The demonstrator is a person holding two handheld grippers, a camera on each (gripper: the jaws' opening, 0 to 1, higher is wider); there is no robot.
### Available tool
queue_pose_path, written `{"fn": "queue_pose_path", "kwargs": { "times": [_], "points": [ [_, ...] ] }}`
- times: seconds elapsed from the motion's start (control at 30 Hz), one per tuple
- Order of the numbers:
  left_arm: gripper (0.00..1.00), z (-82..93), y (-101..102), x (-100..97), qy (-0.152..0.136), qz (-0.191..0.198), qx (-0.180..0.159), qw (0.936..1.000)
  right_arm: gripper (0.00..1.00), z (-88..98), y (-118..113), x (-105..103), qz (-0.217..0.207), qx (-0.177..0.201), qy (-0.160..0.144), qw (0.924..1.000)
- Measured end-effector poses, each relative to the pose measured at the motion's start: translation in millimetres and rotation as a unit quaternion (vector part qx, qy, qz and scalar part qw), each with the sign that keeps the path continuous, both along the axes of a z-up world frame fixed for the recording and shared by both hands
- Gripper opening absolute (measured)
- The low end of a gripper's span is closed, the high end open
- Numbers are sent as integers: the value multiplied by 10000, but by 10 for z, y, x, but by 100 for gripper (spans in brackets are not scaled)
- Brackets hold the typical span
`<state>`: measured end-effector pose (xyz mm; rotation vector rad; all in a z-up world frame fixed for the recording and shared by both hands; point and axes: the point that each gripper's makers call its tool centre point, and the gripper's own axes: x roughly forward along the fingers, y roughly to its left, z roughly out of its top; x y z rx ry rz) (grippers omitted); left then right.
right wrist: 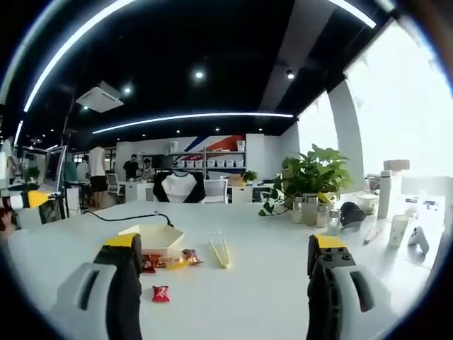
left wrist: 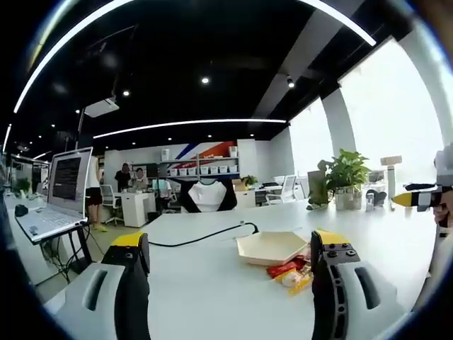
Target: Place the target food into the container with the food tongs after gripping and lifting it, then release it inside without dropping or visibly crushing the food.
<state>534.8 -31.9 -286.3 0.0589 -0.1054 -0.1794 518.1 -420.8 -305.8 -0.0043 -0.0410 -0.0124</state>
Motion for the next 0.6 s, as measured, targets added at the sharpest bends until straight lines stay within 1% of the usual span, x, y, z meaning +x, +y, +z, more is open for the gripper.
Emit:
{"fn": "queue_pose_path", "kwargs": {
  "times": [0.2, 0.3, 0.33, 0.37, 0.43, 0.47, 0.5, 0.6],
  "points": [
    [100, 16, -23, -8, -42, -49, 50, 10000, 99, 23, 22, -16, 42, -35, -19, 10000],
    [100, 2, -39, -13, -6, -90, -15, 10000, 99, -20, 10, -16, 23, -63, 115, 9999],
    [100, -7, -44, -15, 12, -102, 4, 9999, 97, -36, -6, -18, -13, -47, 166, 9998],
    [100, -10, -54, -19, -3, -139, -4, 9999, 95, -51, -17, -28, -59, 101, 196, 9997],
    [100, -42, -70, -19, 34, -191, -44, 9998, 98, -34, 19, -20, 117, 352, 104, 9993],
    [100, -63, -72, -19, 79, -196, -53, 9998, 99, -49, 21, -19, 139, 393, 144, 9990],
    [100, -77, -72, -24, 94, -202, -75, 9997, 99, -83, 15, -18, 122, 384, 256, 9989],
    [100, -80, -80, -35, 46, -236, -79, 9997, 99, -92, 10, -21, 99, 265, 267, 9992]
  ]
}}
